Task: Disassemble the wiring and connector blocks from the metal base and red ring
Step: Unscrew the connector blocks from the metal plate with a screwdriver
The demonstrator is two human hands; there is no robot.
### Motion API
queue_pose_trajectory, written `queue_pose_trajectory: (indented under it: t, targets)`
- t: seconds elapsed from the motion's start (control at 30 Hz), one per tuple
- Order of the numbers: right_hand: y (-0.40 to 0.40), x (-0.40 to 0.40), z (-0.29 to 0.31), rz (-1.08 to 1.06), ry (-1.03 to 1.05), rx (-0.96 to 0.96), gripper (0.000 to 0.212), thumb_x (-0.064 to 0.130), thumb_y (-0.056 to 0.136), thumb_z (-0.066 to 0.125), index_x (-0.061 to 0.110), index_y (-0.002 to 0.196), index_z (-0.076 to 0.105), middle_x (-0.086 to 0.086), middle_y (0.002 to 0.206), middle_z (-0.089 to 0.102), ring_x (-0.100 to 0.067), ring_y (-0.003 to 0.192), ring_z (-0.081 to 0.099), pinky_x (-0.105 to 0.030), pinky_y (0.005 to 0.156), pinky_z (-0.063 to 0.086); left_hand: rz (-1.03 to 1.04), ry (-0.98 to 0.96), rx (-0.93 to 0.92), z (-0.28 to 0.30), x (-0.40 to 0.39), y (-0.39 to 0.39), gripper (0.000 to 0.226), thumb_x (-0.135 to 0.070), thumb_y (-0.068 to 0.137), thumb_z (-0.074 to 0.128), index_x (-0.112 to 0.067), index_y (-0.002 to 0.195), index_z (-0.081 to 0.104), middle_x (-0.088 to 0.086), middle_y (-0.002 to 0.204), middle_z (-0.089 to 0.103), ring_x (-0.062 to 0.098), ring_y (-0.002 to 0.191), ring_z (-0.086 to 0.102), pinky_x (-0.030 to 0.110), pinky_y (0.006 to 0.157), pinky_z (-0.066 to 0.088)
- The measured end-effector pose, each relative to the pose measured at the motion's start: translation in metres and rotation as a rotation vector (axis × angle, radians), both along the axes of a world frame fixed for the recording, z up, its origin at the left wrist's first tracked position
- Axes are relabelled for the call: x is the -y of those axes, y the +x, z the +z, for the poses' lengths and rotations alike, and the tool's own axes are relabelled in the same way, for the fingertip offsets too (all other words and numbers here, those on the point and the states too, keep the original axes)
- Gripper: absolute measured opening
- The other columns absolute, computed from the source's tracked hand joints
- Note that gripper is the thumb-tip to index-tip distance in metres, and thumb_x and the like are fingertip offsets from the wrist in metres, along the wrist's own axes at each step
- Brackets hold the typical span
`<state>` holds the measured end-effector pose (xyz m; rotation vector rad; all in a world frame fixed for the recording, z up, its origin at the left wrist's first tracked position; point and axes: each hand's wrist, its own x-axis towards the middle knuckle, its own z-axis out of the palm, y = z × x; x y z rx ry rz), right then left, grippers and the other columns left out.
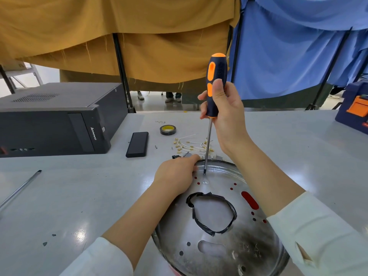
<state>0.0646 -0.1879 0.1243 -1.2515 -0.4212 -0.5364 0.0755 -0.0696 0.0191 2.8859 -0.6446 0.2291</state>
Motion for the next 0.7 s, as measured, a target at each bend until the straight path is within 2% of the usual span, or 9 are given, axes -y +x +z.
queue_pose_trajectory:
  t: [0.1, 0.17, 0.27, 0.4, 0.47, 0.57, 0.63, 0.7]
  targets:
    - [0.0006, 0.0006, -0.0008, 0.074, 0.016, -0.027, 0.024, 0.033, 0.102, 0.036, 0.013, 0.107, 0.049, -0.002, 0.072, 0.054, -0.012, 0.053, 0.044, -0.023, 0.048, 0.038, 0.002, 0.006, 0.0, 0.0002, 0.0005, -0.0001, 0.026, -0.019, 0.097, 0.035, -0.032, 0.119, 0.042, 0.003, 0.103, 0.063, 0.027, 0.085, 0.058, 0.031, 0.062, 0.036]
    - [0.0001, 0.0008, -0.0005, 0.109, 0.004, -0.036, 0.028, 0.036, 0.096, 0.045, 0.009, 0.105, 0.041, 0.0, 0.069, 0.052, -0.011, 0.05, 0.042, -0.021, 0.043, 0.033, 0.006, 0.012, 0.003, 0.0006, 0.001, 0.0001, 0.027, -0.019, 0.097, 0.035, -0.031, 0.119, 0.042, 0.003, 0.103, 0.064, 0.026, 0.081, 0.056, 0.031, 0.061, 0.035]
    - [-0.0011, 0.0008, -0.0018, 0.095, -0.02, -0.018, 0.029, 0.025, 0.093, 0.058, 0.014, 0.1, 0.032, 0.004, 0.066, 0.053, -0.012, 0.048, 0.04, -0.021, 0.04, 0.031, 0.005, 0.018, 0.007, 0.0014, 0.001, -0.0004, 0.027, -0.018, 0.097, 0.035, -0.032, 0.12, 0.041, 0.003, 0.104, 0.064, 0.025, 0.079, 0.054, 0.031, 0.061, 0.035]
    - [-0.0011, 0.0003, -0.0025, 0.068, -0.05, 0.017, 0.011, 0.022, 0.101, 0.044, 0.014, 0.094, 0.041, -0.005, 0.072, 0.056, -0.017, 0.055, 0.047, -0.027, 0.049, 0.044, 0.004, 0.015, 0.0, 0.0006, 0.0005, -0.0009, 0.028, -0.019, 0.097, 0.034, -0.033, 0.12, 0.041, 0.003, 0.105, 0.064, 0.028, 0.087, 0.058, 0.031, 0.063, 0.036]
    - [-0.0014, -0.0002, -0.0017, 0.071, -0.05, -0.01, 0.023, 0.027, 0.104, 0.033, 0.012, 0.097, 0.049, -0.004, 0.074, 0.056, -0.015, 0.057, 0.048, -0.027, 0.055, 0.046, 0.005, 0.014, -0.004, 0.0007, 0.0004, -0.0009, 0.027, -0.019, 0.097, 0.034, -0.033, 0.12, 0.041, 0.003, 0.105, 0.064, 0.028, 0.088, 0.058, 0.031, 0.063, 0.037]
    - [-0.001, 0.0, -0.001, 0.14, -0.021, -0.051, 0.037, 0.036, 0.104, 0.025, 0.007, 0.108, 0.049, -0.003, 0.071, 0.052, -0.013, 0.055, 0.043, -0.024, 0.047, 0.036, 0.004, 0.009, -0.006, 0.0011, 0.0003, -0.001, 0.025, -0.019, 0.097, 0.033, -0.031, 0.117, 0.042, 0.004, 0.104, 0.063, 0.028, 0.085, 0.057, 0.032, 0.063, 0.036]
    - [-0.0007, 0.0006, -0.0003, 0.169, -0.038, -0.055, 0.036, 0.042, 0.1, 0.033, 0.009, 0.112, 0.04, -0.004, 0.07, 0.048, -0.013, 0.052, 0.041, -0.024, 0.043, 0.03, 0.005, 0.007, -0.006, 0.0015, 0.0, -0.0017, 0.022, -0.02, 0.098, 0.034, -0.031, 0.114, 0.042, 0.004, 0.102, 0.063, 0.027, 0.08, 0.055, 0.031, 0.061, 0.035]
    - [-0.0003, 0.0007, 0.0006, 0.159, -0.054, -0.075, 0.036, 0.041, 0.095, 0.046, 0.012, 0.112, 0.032, -0.003, 0.069, 0.047, -0.014, 0.051, 0.04, -0.022, 0.041, 0.029, 0.006, 0.009, -0.005, 0.0019, -0.0001, -0.0019, 0.02, -0.02, 0.098, 0.034, -0.03, 0.113, 0.042, 0.004, 0.101, 0.063, 0.028, 0.081, 0.056, 0.031, 0.061, 0.035]
